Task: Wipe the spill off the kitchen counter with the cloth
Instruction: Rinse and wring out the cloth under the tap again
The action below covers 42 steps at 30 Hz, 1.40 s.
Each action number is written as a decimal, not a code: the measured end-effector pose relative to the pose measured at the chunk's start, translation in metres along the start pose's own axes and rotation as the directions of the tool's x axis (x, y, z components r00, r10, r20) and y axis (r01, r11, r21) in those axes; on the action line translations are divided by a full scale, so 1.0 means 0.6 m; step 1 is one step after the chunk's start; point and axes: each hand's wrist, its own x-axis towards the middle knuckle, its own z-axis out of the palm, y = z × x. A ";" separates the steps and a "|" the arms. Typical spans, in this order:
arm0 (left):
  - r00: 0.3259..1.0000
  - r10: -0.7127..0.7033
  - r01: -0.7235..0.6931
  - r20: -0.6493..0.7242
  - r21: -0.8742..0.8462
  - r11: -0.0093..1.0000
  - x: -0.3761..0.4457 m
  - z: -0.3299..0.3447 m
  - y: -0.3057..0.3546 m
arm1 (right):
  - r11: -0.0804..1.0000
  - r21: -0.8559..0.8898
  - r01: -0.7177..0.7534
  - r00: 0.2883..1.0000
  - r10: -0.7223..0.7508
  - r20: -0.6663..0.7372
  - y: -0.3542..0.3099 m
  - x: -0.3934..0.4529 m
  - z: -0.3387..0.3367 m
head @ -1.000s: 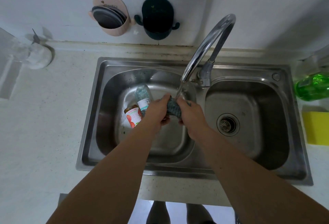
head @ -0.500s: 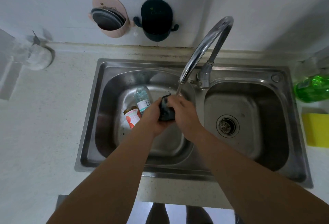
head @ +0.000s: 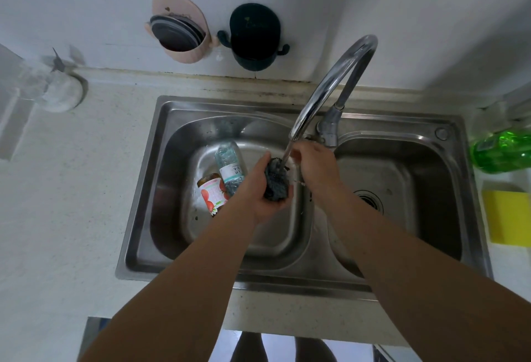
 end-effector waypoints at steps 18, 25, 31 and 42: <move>0.980 0.095 -0.074 -0.172 0.129 0.989 0.016 -0.016 -0.007 | 0.912 0.303 -0.276 0.961 0.253 0.114 -0.032 0.028 -0.008; 0.974 0.118 -0.097 -0.192 0.117 0.988 0.015 -0.012 -0.004 | 0.830 0.282 -0.482 0.874 0.433 0.221 0.034 -0.070 0.059; 0.922 0.385 -0.310 -0.042 0.515 0.799 0.005 -0.007 -0.003 | 0.678 0.466 -0.568 0.823 0.465 0.325 0.019 -0.066 0.073; 0.935 0.305 -0.342 0.180 0.681 0.647 -0.023 -0.058 0.039 | 0.835 0.304 -0.459 0.867 0.346 0.358 0.029 -0.065 0.061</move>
